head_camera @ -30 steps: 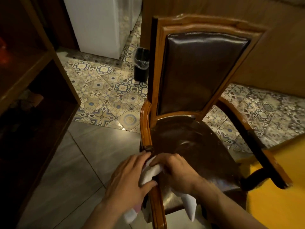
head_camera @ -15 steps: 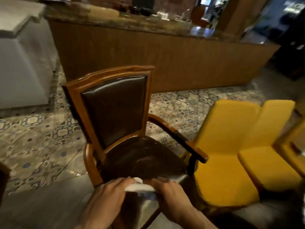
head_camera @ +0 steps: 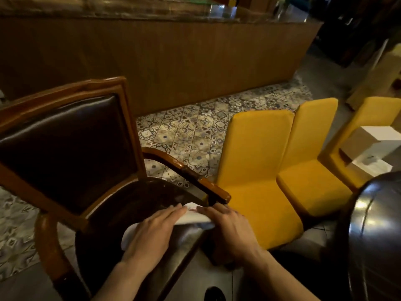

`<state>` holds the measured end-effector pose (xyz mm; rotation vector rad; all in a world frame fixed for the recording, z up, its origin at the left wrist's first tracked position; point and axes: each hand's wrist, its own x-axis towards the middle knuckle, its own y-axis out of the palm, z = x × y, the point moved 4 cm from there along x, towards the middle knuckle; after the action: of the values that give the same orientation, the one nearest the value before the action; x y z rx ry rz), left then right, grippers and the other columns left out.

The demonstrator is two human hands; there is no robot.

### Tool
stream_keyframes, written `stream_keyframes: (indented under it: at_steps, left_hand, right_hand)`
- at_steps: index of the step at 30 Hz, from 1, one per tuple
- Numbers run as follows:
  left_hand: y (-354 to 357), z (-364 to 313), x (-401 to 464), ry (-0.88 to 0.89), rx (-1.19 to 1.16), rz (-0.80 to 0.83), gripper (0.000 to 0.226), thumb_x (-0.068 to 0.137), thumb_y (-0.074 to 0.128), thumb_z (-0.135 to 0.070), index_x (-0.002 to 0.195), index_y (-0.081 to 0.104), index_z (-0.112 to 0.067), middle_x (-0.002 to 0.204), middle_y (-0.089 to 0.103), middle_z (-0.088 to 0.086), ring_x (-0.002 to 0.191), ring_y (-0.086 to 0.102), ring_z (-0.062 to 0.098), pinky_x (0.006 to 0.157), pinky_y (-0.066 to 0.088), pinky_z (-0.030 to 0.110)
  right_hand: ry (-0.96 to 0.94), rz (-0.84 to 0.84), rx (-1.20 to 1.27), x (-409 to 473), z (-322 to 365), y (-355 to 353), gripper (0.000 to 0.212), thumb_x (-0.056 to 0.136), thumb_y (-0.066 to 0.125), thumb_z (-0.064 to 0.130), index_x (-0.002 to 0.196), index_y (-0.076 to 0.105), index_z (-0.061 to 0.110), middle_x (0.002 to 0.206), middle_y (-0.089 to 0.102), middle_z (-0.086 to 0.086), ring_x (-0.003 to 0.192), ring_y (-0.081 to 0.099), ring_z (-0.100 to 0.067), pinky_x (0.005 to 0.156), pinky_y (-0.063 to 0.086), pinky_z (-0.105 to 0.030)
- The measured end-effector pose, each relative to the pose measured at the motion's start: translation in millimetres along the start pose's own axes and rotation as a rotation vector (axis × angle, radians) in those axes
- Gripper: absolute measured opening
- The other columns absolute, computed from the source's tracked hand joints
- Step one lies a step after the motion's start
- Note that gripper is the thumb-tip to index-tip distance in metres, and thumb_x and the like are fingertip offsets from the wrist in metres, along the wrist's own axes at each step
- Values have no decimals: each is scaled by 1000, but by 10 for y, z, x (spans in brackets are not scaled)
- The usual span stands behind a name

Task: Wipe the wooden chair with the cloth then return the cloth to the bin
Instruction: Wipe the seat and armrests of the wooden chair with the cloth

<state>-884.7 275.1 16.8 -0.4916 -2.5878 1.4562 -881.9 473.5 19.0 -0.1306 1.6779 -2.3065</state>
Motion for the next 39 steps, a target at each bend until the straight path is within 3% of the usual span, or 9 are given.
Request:
stream_keyframes:
  at_steps: [3,6,10,14,18,25,29,34,39]
  left_hand:
    - [16,-20,62,29,22,-27,73,97,56,-4,154,31,-41,159,38,-17,147,32,2,118,30,24]
    - [308,-162,600,-6,27,-33,76,94,60,0,154,33,-39,157,41,-15,146,34,3,117,33,24]
    - [583,-246,1123,-73,36,-62,81,91,62,4,154,32,-38,159,39,-14,147,32,4,117,30,24]
    - [884,-157,1505,-132,67,-80,86,93,58,4,156,20,-39,163,27,-16,150,24,4,119,26,26]
    - [1235,84,1759,-165,92,-71,86,92,57,4,157,17,-38,165,23,-14,151,18,5,120,29,29]
    - [1742,445,1789,-87,62,47,78,89,68,-12,156,30,-26,162,27,-9,149,19,2,120,15,26]
    - [1562,644,1908,-62,-81,-18,63,90,41,-41,152,34,-31,160,35,-12,149,21,-2,121,11,20]
    - [1651,671,2307,54,118,21,62,105,12,-45,161,15,-18,169,10,-3,155,-2,4,127,2,33]
    - [1845,804,2332,72,201,40,61,106,13,-42,161,14,-16,170,6,-1,156,-5,8,127,10,39]
  right_hand:
    - [-16,-43,-11,15,-19,-50,55,84,49,57,138,38,50,121,59,9,107,55,-18,83,49,-33]
    - [-11,-55,-15,341,-584,-58,59,86,57,33,139,37,49,124,61,6,108,56,-21,85,49,-37]
    - [-35,-73,-20,710,-1030,-58,57,84,29,38,139,43,45,125,63,6,107,58,-21,80,50,-36]
    - [-69,-57,-7,1088,-1377,139,62,88,57,35,146,36,44,142,54,6,123,50,-20,93,48,-38]
    - [-112,-13,-16,1339,-1549,517,77,88,70,29,152,29,38,154,45,2,141,38,-22,106,42,-40]
    - [-290,164,14,1509,-1623,1187,82,98,49,27,158,-7,31,169,-2,6,154,-9,-19,120,10,-36]
    - [-289,115,15,1603,-1575,1274,75,98,51,37,160,11,23,168,9,2,154,-1,-21,118,14,-33]
    - [-274,48,-20,1577,-1581,1311,63,100,54,32,157,27,21,165,23,-1,153,16,-26,116,30,-38]
    - [-277,57,-22,1323,-1790,1297,68,94,66,22,154,34,22,163,29,0,151,22,-27,112,41,-42]
